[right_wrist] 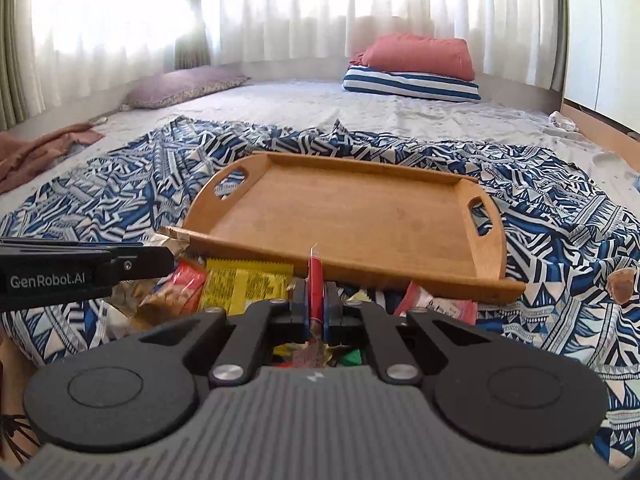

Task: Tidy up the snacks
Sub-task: 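Lift both held packets and carry them over the wooden tray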

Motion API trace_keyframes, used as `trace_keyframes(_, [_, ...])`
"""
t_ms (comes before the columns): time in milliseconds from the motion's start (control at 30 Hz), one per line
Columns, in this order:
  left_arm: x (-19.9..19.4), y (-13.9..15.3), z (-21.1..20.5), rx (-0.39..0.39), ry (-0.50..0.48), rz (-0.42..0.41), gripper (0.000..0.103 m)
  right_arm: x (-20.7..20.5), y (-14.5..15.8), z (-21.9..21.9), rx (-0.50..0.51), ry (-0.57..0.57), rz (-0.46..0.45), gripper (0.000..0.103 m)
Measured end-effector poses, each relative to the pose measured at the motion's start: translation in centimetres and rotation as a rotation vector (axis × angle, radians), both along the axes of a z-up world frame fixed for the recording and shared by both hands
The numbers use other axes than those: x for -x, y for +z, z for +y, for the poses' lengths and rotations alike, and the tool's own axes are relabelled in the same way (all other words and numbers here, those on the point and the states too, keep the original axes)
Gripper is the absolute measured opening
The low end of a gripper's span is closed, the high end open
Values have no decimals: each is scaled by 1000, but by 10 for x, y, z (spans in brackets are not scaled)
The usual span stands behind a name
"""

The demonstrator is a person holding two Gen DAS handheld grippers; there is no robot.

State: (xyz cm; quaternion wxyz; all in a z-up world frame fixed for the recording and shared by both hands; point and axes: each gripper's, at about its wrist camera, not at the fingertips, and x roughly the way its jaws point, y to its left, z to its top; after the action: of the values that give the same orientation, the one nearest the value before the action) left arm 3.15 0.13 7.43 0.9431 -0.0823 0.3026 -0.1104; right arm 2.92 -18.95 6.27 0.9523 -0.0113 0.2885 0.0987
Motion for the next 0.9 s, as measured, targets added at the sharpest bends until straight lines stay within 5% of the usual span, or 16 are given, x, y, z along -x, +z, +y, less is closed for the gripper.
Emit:
trace_keyframes(433, [-80,16,-21,33,-47,34,20,-67,18,-36,-36,-109,30,9])
trace_keyframes(900, [-164,-6,-47,29,-34,141,20,-124,-5,-54,-28,-176,86,10])
